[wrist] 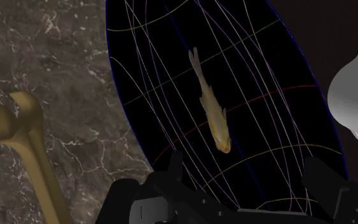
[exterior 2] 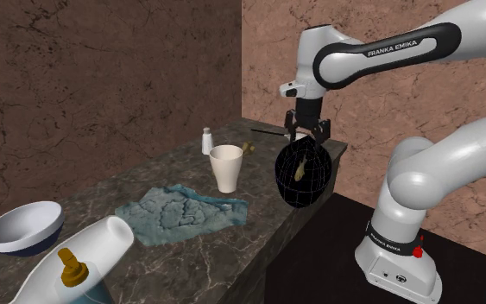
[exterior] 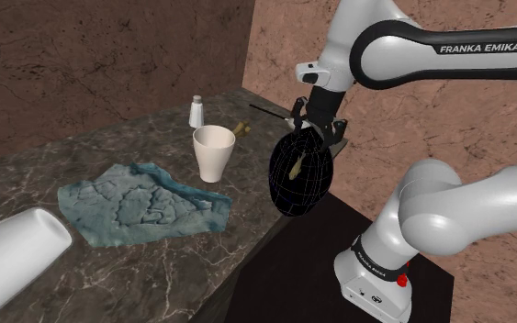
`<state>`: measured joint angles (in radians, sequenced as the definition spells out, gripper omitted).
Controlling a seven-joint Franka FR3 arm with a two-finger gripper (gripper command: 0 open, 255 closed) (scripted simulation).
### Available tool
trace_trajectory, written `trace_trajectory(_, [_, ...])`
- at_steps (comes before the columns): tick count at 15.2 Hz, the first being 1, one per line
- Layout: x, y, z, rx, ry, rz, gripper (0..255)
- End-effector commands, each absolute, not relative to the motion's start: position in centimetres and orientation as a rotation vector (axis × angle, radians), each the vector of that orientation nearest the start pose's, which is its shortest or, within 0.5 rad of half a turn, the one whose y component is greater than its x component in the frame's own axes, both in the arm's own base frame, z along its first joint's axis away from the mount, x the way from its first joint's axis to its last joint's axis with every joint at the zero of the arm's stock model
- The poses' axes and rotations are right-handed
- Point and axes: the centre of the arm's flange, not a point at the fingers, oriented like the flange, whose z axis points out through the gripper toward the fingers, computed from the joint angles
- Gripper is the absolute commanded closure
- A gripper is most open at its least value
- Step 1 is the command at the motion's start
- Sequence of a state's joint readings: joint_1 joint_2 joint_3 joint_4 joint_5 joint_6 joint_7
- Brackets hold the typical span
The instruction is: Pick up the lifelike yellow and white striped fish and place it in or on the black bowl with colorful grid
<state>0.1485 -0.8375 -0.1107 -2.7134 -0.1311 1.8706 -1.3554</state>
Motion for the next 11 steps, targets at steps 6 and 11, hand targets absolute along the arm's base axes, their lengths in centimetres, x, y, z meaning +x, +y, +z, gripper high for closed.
trace_trajectory(6, [30.1, 0.4, 50.3, -2.353, -2.126, 0.05, 0])
trace_trajectory(11, [30.1, 0.4, 50.3, -2.353, -2.126, 0.05, 0])
